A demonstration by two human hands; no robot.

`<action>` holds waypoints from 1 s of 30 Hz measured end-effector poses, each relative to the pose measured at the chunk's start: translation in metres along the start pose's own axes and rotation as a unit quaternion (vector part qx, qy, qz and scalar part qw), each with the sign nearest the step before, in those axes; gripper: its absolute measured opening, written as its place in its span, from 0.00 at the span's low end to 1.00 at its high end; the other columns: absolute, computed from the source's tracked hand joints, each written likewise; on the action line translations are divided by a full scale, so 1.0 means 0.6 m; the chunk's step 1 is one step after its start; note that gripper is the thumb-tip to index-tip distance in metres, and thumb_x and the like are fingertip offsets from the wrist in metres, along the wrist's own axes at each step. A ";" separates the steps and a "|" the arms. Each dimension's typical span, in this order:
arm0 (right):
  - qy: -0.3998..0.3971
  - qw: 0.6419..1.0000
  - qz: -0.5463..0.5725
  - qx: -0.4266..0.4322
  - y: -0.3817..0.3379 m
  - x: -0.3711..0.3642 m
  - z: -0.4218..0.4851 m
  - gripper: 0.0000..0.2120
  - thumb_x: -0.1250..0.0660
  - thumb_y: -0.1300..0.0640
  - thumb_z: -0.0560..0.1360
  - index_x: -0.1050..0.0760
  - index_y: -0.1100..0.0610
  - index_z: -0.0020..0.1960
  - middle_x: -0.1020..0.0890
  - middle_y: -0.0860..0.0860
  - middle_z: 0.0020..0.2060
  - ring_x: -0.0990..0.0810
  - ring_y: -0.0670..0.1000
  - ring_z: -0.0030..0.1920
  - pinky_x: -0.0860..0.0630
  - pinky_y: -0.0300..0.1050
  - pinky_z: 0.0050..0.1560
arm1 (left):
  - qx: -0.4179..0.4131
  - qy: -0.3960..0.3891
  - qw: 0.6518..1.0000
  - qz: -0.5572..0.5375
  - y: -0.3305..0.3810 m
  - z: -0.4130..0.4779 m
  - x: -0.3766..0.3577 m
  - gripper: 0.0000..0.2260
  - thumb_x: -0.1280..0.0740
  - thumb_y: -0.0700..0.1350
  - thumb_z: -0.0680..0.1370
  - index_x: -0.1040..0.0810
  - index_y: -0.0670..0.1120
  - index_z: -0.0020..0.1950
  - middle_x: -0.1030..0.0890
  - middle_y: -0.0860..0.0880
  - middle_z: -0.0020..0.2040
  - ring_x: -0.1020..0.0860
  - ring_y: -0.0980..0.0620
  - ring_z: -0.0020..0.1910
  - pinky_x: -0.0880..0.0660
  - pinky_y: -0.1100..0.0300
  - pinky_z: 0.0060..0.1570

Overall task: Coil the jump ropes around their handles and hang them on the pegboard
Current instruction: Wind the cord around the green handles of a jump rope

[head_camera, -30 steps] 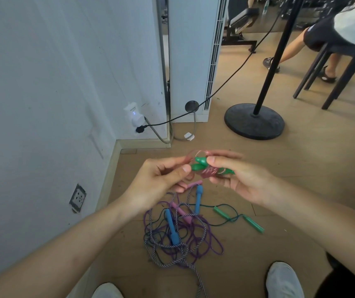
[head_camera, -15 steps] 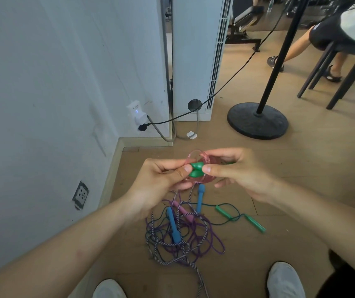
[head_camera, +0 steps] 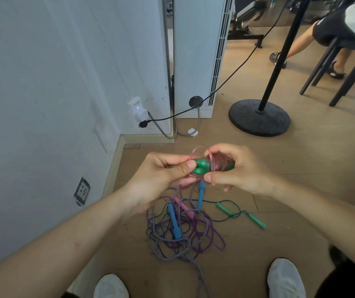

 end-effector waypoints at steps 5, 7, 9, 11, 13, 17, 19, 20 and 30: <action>0.009 0.996 0.067 -0.052 0.017 -0.004 0.007 0.12 0.28 0.62 0.66 0.23 0.55 0.49 0.16 0.50 0.33 0.20 0.48 0.31 0.34 0.41 0.27 | -0.007 0.019 1.000 0.017 0.005 0.003 0.004 0.11 0.28 0.44 0.70 0.13 0.45 0.51 0.13 0.43 0.50 0.14 0.49 0.48 0.19 0.64 0.45; 0.020 0.993 0.099 -0.064 0.024 -0.002 0.010 0.11 0.31 0.59 0.62 0.23 0.53 0.45 0.17 0.50 0.33 0.23 0.49 0.29 0.38 0.39 0.26 | -0.011 0.055 0.998 0.000 0.008 0.006 0.017 0.11 0.28 0.45 0.70 0.13 0.43 0.50 0.13 0.43 0.47 0.15 0.50 0.43 0.19 0.65 0.42; 0.030 0.989 0.124 -0.076 0.031 0.003 0.012 0.11 0.32 0.58 0.61 0.23 0.51 0.43 0.18 0.50 0.33 0.24 0.48 0.29 0.39 0.38 0.25 | 0.000 0.077 0.996 -0.053 0.006 0.010 0.031 0.13 0.29 0.44 0.72 0.15 0.39 0.53 0.13 0.42 0.46 0.15 0.50 0.42 0.18 0.64 0.42; 0.032 0.986 0.143 -0.082 0.035 0.005 0.013 0.11 0.33 0.58 0.62 0.22 0.52 0.44 0.18 0.49 0.34 0.25 0.48 0.29 0.39 0.38 0.25 | 0.016 0.083 0.993 -0.088 0.002 0.013 0.041 0.13 0.30 0.41 0.74 0.17 0.36 0.55 0.14 0.41 0.46 0.15 0.50 0.42 0.17 0.63 0.44; 0.024 0.980 0.177 -0.087 0.038 0.001 0.013 0.12 0.34 0.58 0.62 0.22 0.52 0.45 0.18 0.52 0.37 0.26 0.48 0.29 0.40 0.39 0.24 | 0.026 0.098 0.992 -0.080 -0.004 0.015 0.052 0.10 0.31 0.36 0.75 0.17 0.36 0.56 0.14 0.40 0.44 0.15 0.49 0.41 0.17 0.62 0.44; -0.020 0.965 0.245 -0.088 0.036 -0.014 0.014 0.24 0.38 0.58 0.65 0.20 0.44 0.59 0.16 0.57 0.45 0.28 0.48 0.29 0.40 0.39 0.22 | 0.010 0.142 0.990 -0.002 0.000 0.018 0.077 0.08 0.29 0.32 0.75 0.16 0.39 0.52 0.14 0.41 0.41 0.16 0.50 0.35 0.18 0.65 0.38; -0.042 0.958 0.273 -0.077 0.030 -0.021 0.014 0.28 0.39 0.59 0.67 0.22 0.40 0.64 0.15 0.57 0.45 0.29 0.47 0.28 0.40 0.38 0.21 | -0.012 0.138 0.988 0.066 0.010 0.019 0.080 0.07 0.28 0.33 0.75 0.15 0.41 0.49 0.14 0.44 0.38 0.17 0.52 0.33 0.19 0.66 0.37; -0.049 0.954 0.286 -0.072 0.028 -0.022 0.014 0.28 0.39 0.59 0.68 0.22 0.39 0.64 0.15 0.58 0.45 0.29 0.47 0.28 0.40 0.37 0.20 | -0.022 0.127 0.986 0.103 0.014 0.020 0.078 0.07 0.28 0.33 0.75 0.15 0.43 0.49 0.15 0.45 0.36 0.18 0.53 0.32 0.20 0.66 0.37; 0.008 0.979 0.195 -0.060 0.028 0.002 0.014 0.19 0.33 0.64 0.70 0.16 0.39 0.46 0.16 0.52 0.37 0.25 0.49 0.29 0.40 0.38 0.21 | -0.119 0.011 0.929 0.351 0.040 0.017 0.049 0.13 0.25 0.47 0.73 0.14 0.49 0.56 0.16 0.50 0.41 0.19 0.45 0.41 0.22 0.51 0.46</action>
Point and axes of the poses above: each hand's wrist, its own z-axis towards the middle knuckle, its own x-axis out of the back of the hand, y = z × x, the point moved 9 cm from there along z, towards the middle knuckle
